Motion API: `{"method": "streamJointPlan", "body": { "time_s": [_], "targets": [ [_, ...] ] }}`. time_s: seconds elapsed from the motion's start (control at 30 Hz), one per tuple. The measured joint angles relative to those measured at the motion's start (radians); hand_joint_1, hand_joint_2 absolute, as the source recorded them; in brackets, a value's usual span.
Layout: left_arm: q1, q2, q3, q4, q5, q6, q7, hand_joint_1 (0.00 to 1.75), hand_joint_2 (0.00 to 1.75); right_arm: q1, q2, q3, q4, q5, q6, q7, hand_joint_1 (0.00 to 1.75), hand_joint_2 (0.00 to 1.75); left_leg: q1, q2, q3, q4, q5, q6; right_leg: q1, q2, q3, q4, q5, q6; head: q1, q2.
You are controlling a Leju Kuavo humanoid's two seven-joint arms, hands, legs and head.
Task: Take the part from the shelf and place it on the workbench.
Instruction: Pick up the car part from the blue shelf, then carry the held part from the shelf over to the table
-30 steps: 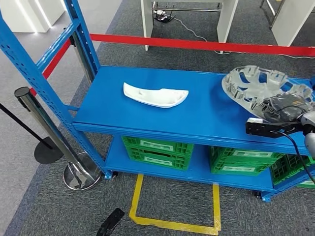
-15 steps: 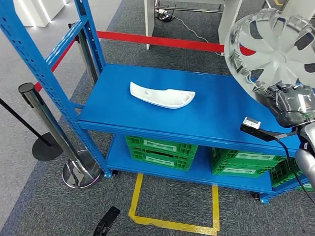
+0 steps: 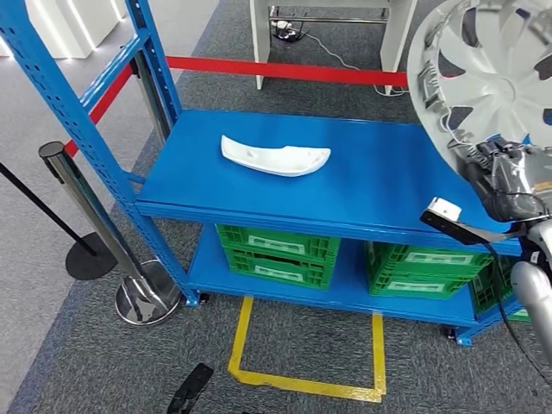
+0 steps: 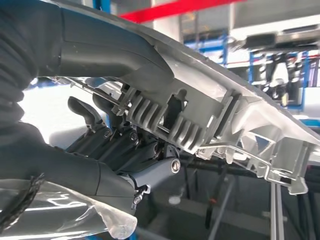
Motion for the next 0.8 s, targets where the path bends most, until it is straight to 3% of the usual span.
{"method": "streamJointPlan", "body": {
  "time_s": [0.07,0.13,0.17,0.2,0.27,0.3,0.33,0.43,0.47,0.5,0.57,0.6,0.63,0.67,0.7,0.73,0.8],
  "targets": [
    [0.000,0.000,0.001,0.000,0.000,0.000,0.001,0.00,1.75,0.004,0.014,-0.009,-0.003,-0.063,0.025,-0.033,1.75,1.75,0.003,0.001,-0.035,0.135,-0.091,-0.008,0.001,-0.001,-0.020,0.000,0.015,-0.005,-0.002,0.000],
    [0.000,0.000,0.002,0.000,0.000,0.000,0.002,0.00,1.75,0.012,0.027,-0.016,-0.006,-0.131,0.058,-0.061,1.75,1.75,0.003,0.001,-0.037,0.213,-0.136,-0.010,0.003,-0.001,-0.041,0.001,0.031,-0.005,-0.002,0.000],
    [0.000,0.001,0.002,0.000,0.000,0.000,0.003,0.00,1.75,0.017,0.033,-0.019,-0.009,-0.171,0.080,-0.075,1.75,1.75,0.003,0.002,-0.010,0.197,-0.133,-0.008,0.004,-0.001,-0.050,0.001,0.039,-0.003,-0.002,0.000],
    [-0.001,0.001,0.003,0.000,0.000,0.000,0.004,0.00,1.75,0.021,0.040,-0.022,-0.012,-0.217,0.109,-0.089,1.75,1.75,0.003,0.002,0.035,0.143,-0.116,-0.004,0.005,0.000,-0.059,0.001,0.047,-0.002,-0.002,0.000],
    [-0.004,0.001,0.004,0.000,0.000,-0.001,0.004,0.00,1.75,0.027,0.053,-0.029,-0.021,-0.313,0.169,-0.112,1.75,1.75,0.000,0.001,0.135,-0.006,-0.084,0.008,0.007,0.000,-0.073,0.001,0.064,0.003,-0.003,0.000],
    [-0.007,0.001,0.004,0.000,0.000,-0.001,0.004,0.00,1.75,0.027,0.057,-0.032,-0.025,-0.353,0.196,-0.121,1.75,1.75,-0.002,0.001,0.164,-0.058,-0.076,0.013,0.008,-0.001,-0.078,0.001,0.072,0.007,-0.002,0.000],
    [-0.008,0.001,0.005,0.000,0.000,-0.001,0.004,0.00,1.75,0.028,0.061,-0.033,-0.027,-0.385,0.218,-0.129,1.75,1.75,-0.005,0.000,0.175,-0.084,-0.074,0.018,0.007,-0.002,-0.083,0.000,0.080,0.012,-0.002,0.000],
    [-0.006,0.001,0.006,0.000,0.000,0.000,0.005,0.00,1.75,0.029,0.068,-0.039,-0.030,-0.447,0.261,-0.148,1.75,1.75,-0.008,-0.002,0.160,-0.091,-0.051,0.035,0.003,-0.005,-0.091,-0.007,0.096,0.031,-0.002,0.000],
    [-0.005,0.001,0.007,0.000,-0.001,0.001,0.006,0.00,1.75,0.030,0.069,-0.043,-0.031,-0.463,0.270,-0.152,1.75,1.75,-0.007,-0.001,0.155,-0.095,-0.039,0.042,0.003,-0.004,-0.099,0.001,0.081,0.036,-0.001,0.000],
    [-0.005,0.001,0.007,0.000,-0.002,0.001,0.008,0.00,1.75,0.029,0.070,-0.047,-0.031,-0.476,0.278,-0.154,1.75,1.75,-0.004,0.000,0.145,-0.099,-0.026,0.048,0.003,-0.003,-0.112,0.032,0.045,0.039,0.001,0.000],
    [-0.005,0.000,0.007,0.000,-0.004,0.002,0.012,0.00,1.75,0.029,0.070,-0.054,-0.031,-0.500,0.291,-0.160,1.75,1.75,-0.004,0.001,0.120,-0.100,-0.004,0.057,0.004,-0.001,-0.147,0.146,-0.055,0.043,0.004,0.000],
    [-0.005,0.000,0.007,0.000,-0.005,0.003,0.014,0.00,1.75,0.028,0.070,-0.058,-0.031,-0.512,0.296,-0.164,1.75,1.75,-0.004,0.001,0.106,-0.099,0.007,0.058,0.004,-0.001,-0.159,0.211,-0.093,0.044,0.005,0.000],
    [-0.005,0.000,0.007,0.000,-0.006,0.003,0.016,0.00,1.75,0.028,0.071,-0.060,-0.030,-0.524,0.302,-0.167,1.75,1.75,-0.005,0.001,0.092,-0.099,0.017,0.058,0.004,-0.001,-0.161,0.256,-0.107,0.045,0.005,0.000],
    [-0.005,0.000,0.007,0.000,-0.007,0.003,0.018,0.00,1.75,0.028,0.072,-0.062,-0.029,-0.534,0.307,-0.170,1.75,1.75,-0.006,0.002,0.077,-0.098,0.028,0.058,0.005,-0.001,-0.149,0.273,-0.100,0.045,0.005,0.000],
    [-0.006,0.000,0.007,0.000,-0.007,0.004,0.019,0.00,1.75,0.027,0.073,-0.064,-0.028,-0.542,0.311,-0.172,1.75,1.75,-0.007,0.002,0.063,-0.097,0.038,0.056,0.005,-0.001,-0.121,0.257,-0.079,0.043,0.005,0.000],
    [-0.007,0.000,0.007,0.000,-0.007,0.004,0.020,0.00,1.75,0.025,0.076,-0.065,-0.027,-0.549,0.314,-0.175,1.75,1.75,-0.007,0.002,0.051,-0.096,0.048,0.054,0.005,-0.001,-0.074,0.207,-0.055,0.041,0.005,0.000],
    [-0.009,0.000,0.007,0.000,-0.008,0.006,0.022,0.00,1.75,0.018,0.081,-0.067,-0.026,-0.558,0.316,-0.181,1.75,1.75,-0.009,0.002,0.032,-0.093,0.066,0.047,0.009,-0.001,0.037,0.063,-0.052,0.035,0.004,0.000]
  ]
}}
